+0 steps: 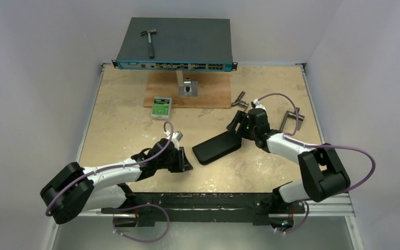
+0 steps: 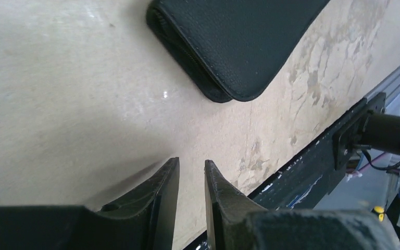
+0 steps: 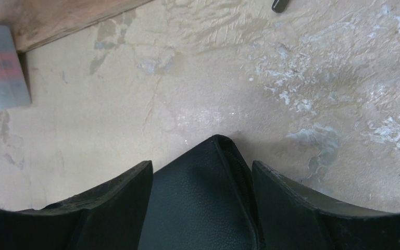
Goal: Sort the hair-cutting tools
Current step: Adjust the hairdressing tool bag at the center of the board.
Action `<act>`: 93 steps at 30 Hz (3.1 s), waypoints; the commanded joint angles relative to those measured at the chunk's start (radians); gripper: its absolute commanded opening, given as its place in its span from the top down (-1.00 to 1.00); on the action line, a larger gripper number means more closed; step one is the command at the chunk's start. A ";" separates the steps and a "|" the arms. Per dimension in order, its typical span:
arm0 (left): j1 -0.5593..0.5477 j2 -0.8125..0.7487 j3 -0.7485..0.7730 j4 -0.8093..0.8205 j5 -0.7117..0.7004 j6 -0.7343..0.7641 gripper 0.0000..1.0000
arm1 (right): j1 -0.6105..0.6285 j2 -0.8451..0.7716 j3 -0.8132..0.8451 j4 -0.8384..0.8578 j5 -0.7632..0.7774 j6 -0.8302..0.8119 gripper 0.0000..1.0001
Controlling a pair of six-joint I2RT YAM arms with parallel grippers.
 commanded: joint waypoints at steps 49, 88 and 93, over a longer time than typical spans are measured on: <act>0.223 -0.159 0.220 -0.458 -0.394 -0.041 0.43 | 0.459 -0.474 -0.233 -0.156 0.212 0.072 -0.49; 0.209 0.203 0.342 -0.315 -0.289 -0.014 0.51 | 0.428 0.000 -0.190 0.269 -0.032 0.034 -0.07; 0.208 0.121 0.300 -0.262 -0.257 0.006 0.51 | 0.428 -0.225 -0.257 0.125 0.083 0.004 -0.09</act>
